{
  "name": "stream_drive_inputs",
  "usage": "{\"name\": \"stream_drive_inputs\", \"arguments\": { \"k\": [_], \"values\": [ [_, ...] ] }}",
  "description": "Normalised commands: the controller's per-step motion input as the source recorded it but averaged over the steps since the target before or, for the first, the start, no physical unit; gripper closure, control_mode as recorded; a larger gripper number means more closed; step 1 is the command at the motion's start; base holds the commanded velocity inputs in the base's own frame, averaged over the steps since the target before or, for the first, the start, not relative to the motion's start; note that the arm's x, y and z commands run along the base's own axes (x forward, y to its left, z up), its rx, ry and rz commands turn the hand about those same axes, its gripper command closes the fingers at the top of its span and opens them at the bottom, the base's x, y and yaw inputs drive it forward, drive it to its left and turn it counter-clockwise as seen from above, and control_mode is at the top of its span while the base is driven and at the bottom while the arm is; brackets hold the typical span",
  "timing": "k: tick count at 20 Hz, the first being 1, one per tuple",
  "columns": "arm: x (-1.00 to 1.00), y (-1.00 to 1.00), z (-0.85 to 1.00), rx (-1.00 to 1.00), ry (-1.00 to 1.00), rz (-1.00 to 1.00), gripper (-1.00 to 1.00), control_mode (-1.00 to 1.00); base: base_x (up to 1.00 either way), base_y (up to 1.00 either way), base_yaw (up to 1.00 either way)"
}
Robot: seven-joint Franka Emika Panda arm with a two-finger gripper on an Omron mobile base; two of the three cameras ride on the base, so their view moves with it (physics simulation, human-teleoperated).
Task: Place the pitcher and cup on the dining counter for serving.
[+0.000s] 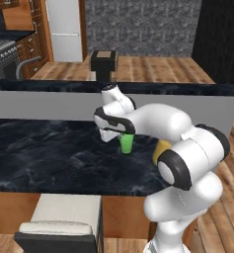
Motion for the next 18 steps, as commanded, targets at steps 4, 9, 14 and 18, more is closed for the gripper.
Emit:
{"name": "stream_drive_inputs", "arguments": {
  "k": [4, 9, 14, 18],
  "values": [
    [-0.04, 0.0, -0.57, 0.0, -0.09, 0.01, 1.0, -1.0, 0.0, 0.0, 0.0],
    [0.0, 0.0, -0.42, 0.0, -0.12, 0.0, 1.0, -1.0, 0.0, 0.0, 0.0],
    [0.0, 0.0, -0.45, 0.0, -0.14, 0.0, 1.0, -1.0, 0.0, 0.0, 0.0],
    [0.0, 0.0, -0.31, 0.0, -0.03, 0.0, 1.0, -1.0, 0.0, 0.0, 0.0]
  ]
}}
